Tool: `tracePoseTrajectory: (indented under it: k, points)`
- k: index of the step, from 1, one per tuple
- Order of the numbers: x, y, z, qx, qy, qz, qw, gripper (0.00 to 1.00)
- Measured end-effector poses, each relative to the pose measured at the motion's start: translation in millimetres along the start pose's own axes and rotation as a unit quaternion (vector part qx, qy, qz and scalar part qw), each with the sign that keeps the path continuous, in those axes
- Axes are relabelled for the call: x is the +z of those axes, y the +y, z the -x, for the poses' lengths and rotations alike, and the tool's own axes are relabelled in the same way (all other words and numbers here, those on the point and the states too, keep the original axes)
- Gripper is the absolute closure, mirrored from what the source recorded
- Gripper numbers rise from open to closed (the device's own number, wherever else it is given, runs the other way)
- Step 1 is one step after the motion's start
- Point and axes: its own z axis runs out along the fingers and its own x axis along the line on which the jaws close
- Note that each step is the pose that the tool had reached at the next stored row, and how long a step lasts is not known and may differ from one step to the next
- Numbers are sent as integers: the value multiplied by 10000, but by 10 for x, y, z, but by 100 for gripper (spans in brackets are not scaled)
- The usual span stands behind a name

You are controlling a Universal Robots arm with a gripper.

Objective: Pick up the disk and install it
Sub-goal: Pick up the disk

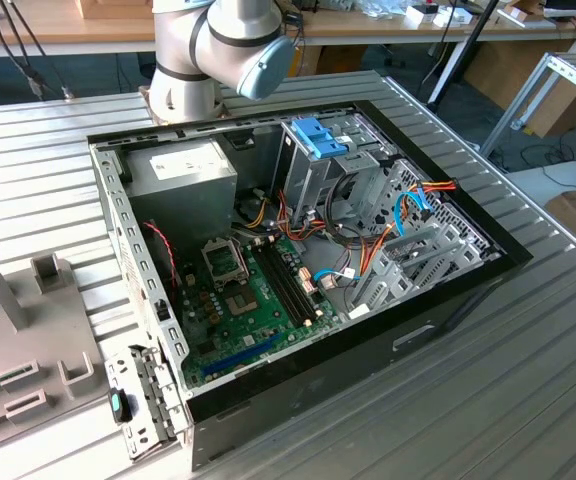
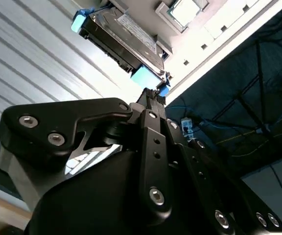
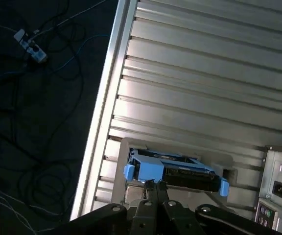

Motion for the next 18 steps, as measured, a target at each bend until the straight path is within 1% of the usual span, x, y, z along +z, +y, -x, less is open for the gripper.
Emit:
tracePoseTrajectory:
  k: [1, 2, 3, 4, 6, 8, 9, 10, 11, 12, 13, 15, 16, 17, 18]
  points:
    - [0, 0, 0, -241, 11, 5, 9997, 89]
    - [0, 0, 0, -402, 18, 9, 9992, 89]
    - [0, 0, 0, -685, 31, 15, 9976, 89]
    - [0, 0, 0, -913, 41, 20, 9958, 89]
    - [0, 0, 0, -1085, 48, 24, 9941, 89]
    - [0, 0, 0, -1417, 63, 31, 9899, 89]
    - [0, 0, 0, -1502, 67, 33, 9886, 89]
    - [0, 0, 0, -1622, 72, 36, 9867, 89]
    - [0, 0, 0, -1774, 79, 39, 9841, 89]
    - [0, 0, 0, -2014, 89, 43, 9795, 89]
    - [0, 0, 0, -2148, 96, 46, 9766, 89]
    - [0, 0, 0, -2564, 114, 56, 9665, 89]
    - [0, 0, 0, -2679, 119, 58, 9633, 89]
    - [0, 0, 0, -2758, 123, 60, 9611, 89]
    - [0, 0, 0, -3008, 134, 65, 9536, 89]
